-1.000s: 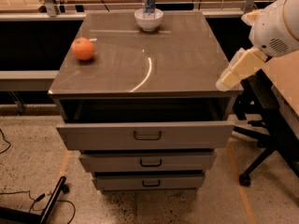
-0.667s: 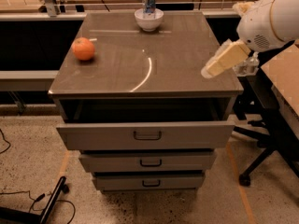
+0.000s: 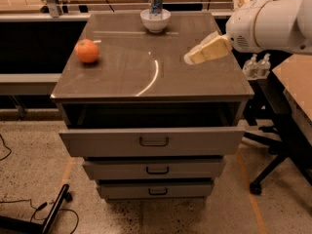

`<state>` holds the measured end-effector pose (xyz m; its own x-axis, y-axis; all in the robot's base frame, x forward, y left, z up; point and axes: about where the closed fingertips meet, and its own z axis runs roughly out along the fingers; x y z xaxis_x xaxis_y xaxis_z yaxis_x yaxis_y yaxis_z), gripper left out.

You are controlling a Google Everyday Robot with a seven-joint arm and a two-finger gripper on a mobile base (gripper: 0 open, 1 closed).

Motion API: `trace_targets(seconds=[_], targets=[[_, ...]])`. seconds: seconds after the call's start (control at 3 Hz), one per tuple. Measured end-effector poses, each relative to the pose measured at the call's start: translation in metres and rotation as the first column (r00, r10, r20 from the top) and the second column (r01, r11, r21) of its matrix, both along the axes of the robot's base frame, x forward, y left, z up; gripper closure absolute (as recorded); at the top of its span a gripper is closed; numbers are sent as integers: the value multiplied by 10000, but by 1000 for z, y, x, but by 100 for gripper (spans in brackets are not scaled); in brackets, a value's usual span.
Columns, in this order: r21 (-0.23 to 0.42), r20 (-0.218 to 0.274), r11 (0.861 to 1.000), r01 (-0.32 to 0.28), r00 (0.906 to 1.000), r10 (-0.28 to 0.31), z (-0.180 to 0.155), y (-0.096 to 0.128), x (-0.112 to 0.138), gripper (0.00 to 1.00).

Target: Pick redbull can from white bowl and place on counter

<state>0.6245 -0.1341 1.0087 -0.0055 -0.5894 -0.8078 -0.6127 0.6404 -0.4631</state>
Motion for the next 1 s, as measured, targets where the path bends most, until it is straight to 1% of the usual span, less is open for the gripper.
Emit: trace_targets(seconds=[0.33,0.67,1.0], targets=[[280,667,9989,378,9970,-396,20,-5,10,0],[353,718,9978,556,9957,-580,20,-4,8,0],[1177,521,9879,1013,9928,-1080,-2,7,39,0]])
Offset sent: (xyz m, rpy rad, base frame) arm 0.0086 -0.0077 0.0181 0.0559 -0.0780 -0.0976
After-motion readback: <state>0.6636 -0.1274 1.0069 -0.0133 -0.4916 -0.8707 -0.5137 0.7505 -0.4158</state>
